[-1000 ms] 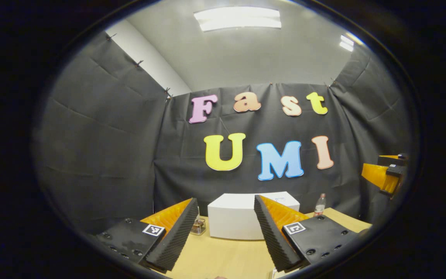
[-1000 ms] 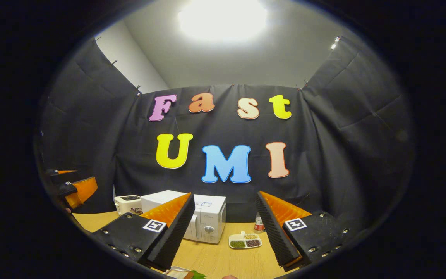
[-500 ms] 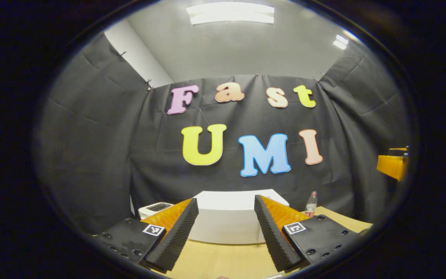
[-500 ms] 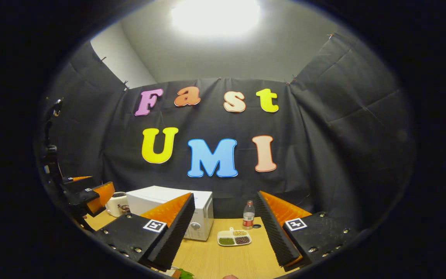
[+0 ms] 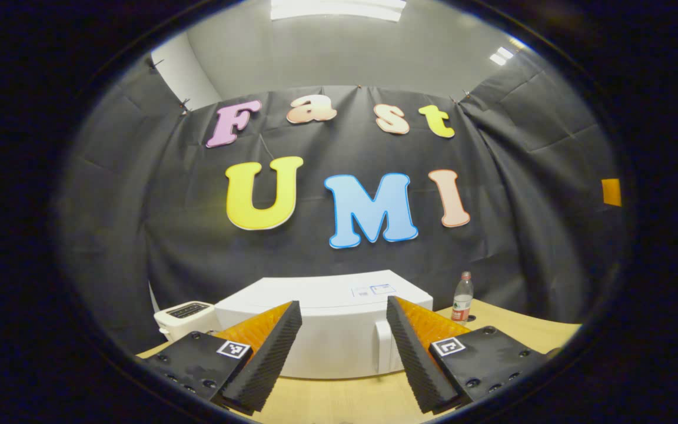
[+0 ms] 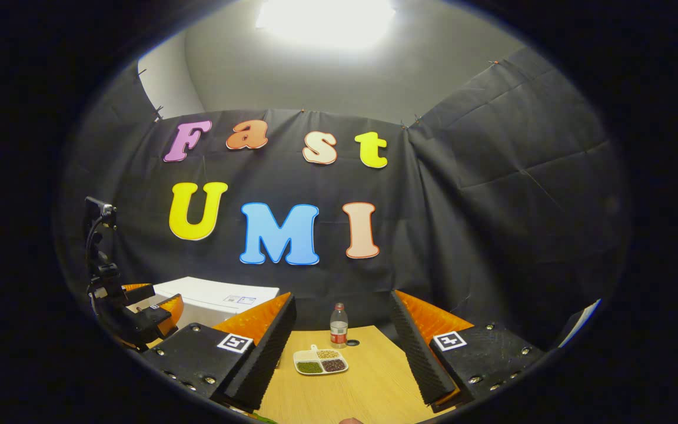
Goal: Open the microwave oven with the left hand, put the food in, and close the microwave oven.
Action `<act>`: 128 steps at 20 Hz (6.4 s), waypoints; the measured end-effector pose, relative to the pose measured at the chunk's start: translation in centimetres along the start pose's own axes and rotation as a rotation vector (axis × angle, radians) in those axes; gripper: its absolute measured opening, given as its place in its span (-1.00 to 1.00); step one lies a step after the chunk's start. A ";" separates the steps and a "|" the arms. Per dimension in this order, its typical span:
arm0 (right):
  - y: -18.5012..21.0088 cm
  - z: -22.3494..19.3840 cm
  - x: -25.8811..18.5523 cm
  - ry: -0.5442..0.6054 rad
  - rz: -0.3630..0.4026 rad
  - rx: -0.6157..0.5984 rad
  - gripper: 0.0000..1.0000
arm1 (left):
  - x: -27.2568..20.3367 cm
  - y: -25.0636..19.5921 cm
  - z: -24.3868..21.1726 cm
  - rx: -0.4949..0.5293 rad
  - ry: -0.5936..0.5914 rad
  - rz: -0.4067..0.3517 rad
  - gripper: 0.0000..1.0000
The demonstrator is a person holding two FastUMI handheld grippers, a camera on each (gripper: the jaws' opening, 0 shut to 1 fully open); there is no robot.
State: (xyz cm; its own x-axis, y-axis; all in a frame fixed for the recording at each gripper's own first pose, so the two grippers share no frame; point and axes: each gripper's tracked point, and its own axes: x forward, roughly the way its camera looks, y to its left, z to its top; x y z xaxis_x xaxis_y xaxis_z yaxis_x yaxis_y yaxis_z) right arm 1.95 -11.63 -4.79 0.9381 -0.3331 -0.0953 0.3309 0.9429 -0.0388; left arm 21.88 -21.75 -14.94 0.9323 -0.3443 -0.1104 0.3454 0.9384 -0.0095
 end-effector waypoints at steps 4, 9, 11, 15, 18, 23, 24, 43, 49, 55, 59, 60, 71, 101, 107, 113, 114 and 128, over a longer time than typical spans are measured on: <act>-1.7 -1.2 -0.5 0.046 -0.103 -0.036 0.91 | 4.1 -2.4 -4.1 -0.012 0.065 -0.075 0.92; -3.9 -2.4 -1.9 0.104 -0.221 -0.072 0.91 | 8.1 -4.5 -9.7 -0.007 0.159 -0.129 0.96; -4.6 -2.7 -2.5 0.122 -0.254 -0.082 0.92 | 9.4 -5.2 -12.1 -0.003 0.204 -0.137 0.96; -5.6 -3.1 -3.6 0.145 -0.305 -0.096 0.91 | 10.9 -6.2 -16.1 0.019 0.274 -0.147 0.82; -6.0 -3.6 -4.2 0.174 -0.330 -0.108 0.91 | 11.7 -6.8 -17.2 0.024 0.294 -0.159 0.53; -6.1 -3.7 -5.2 0.182 -0.345 -0.126 0.91 | 12.0 -7.1 -17.5 0.006 0.297 -0.166 -0.28; -5.9 -3.5 -5.3 0.178 -0.342 -0.131 0.91 | 11.9 -7.0 -17.5 -0.007 0.303 -0.179 -0.29; -0.5 -2.8 -5.8 0.097 0.036 -0.050 0.91 | -2.2 -2.5 -16.5 -0.007 0.341 -0.127 -0.78; 2.3 -2.7 -7.8 0.094 0.227 -0.015 0.91 | -8.7 2.4 -16.4 0.018 0.368 -0.020 -0.79; 6.6 -2.3 -8.8 0.095 0.340 -0.011 0.92 | -13.8 8.4 -16.4 -0.002 0.381 0.076 -0.78; 11.1 -2.0 -9.2 0.099 0.384 -0.009 0.92 | -16.4 12.8 -16.7 -0.014 0.387 0.093 -0.79; 12.4 -1.8 -9.4 0.097 0.398 -0.003 0.92 | -16.9 13.9 -16.8 -0.015 0.388 0.092 -0.79; 22.6 -2.0 -10.3 0.143 0.393 0.045 0.92 | -19.3 22.6 -17.6 -0.017 0.393 0.011 -0.79; 13.2 -25.8 -13.6 1.089 0.539 0.186 0.97 | -28.9 21.0 6.0 -0.027 -0.016 0.271 0.89; 14.2 -28.2 -16.8 1.279 0.624 0.305 0.63 | -29.5 20.2 5.5 -0.030 -0.005 0.330 0.96; 14.9 -28.0 -17.2 1.351 0.646 0.482 -0.07 | -30.7 20.0 5.6 -0.019 -0.009 0.401 0.94; 14.7 -27.5 -17.3 1.353 0.651 0.477 -0.36 | -30.8 20.1 5.7 -0.022 -0.008 0.405 1.00; 23.7 -19.4 -7.3 1.057 0.688 0.519 -0.38 | -25.0 24.6 5.5 -0.029 -0.029 0.384 0.96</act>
State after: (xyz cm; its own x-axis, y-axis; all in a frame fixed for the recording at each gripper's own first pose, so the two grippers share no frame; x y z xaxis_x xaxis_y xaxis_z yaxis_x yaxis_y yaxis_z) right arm 1.00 13.06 -24.29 0.4793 0.5768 -0.6615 0.0523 0.7336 0.6776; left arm 7.67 9.79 -6.90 0.9960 0.0322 -0.0837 -0.0324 0.9995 -0.0013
